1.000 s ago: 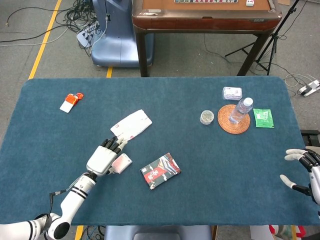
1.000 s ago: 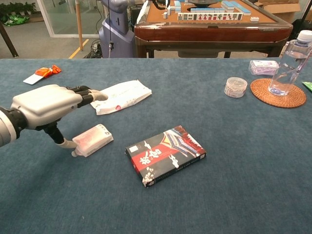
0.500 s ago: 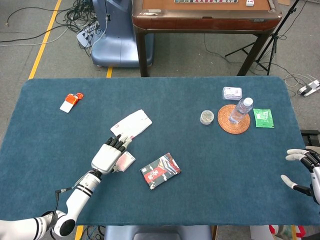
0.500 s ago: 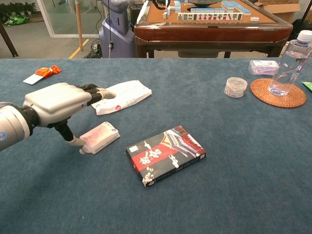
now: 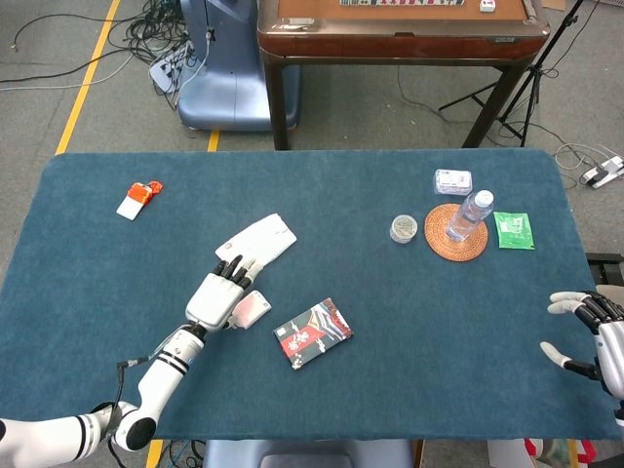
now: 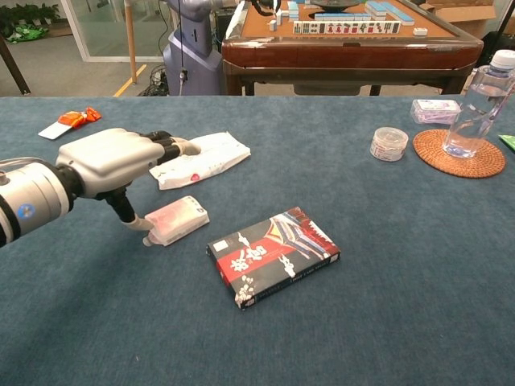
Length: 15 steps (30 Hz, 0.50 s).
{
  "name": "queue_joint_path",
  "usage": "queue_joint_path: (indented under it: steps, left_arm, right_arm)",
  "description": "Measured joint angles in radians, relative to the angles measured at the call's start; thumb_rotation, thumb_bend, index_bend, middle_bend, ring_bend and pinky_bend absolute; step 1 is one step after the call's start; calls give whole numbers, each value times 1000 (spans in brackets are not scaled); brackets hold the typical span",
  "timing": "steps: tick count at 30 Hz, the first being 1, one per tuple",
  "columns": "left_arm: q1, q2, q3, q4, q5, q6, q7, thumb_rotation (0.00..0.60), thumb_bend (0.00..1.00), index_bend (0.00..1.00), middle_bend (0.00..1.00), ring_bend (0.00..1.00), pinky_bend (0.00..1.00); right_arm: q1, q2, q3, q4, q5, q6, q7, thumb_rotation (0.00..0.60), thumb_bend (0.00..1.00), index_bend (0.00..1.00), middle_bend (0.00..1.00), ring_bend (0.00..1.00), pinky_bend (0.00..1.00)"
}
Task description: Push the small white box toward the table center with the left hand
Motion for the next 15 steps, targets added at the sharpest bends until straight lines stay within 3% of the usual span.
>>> queue_joint_path:
  steps: [15]
  left_arm:
    - [-48, -57, -12, 54, -30, -24, 0, 600, 0, 0, 0, 0, 144]
  right_arm:
    - [-13, 9, 6, -1, 0, 36, 16, 600, 69, 439, 355, 256, 382]
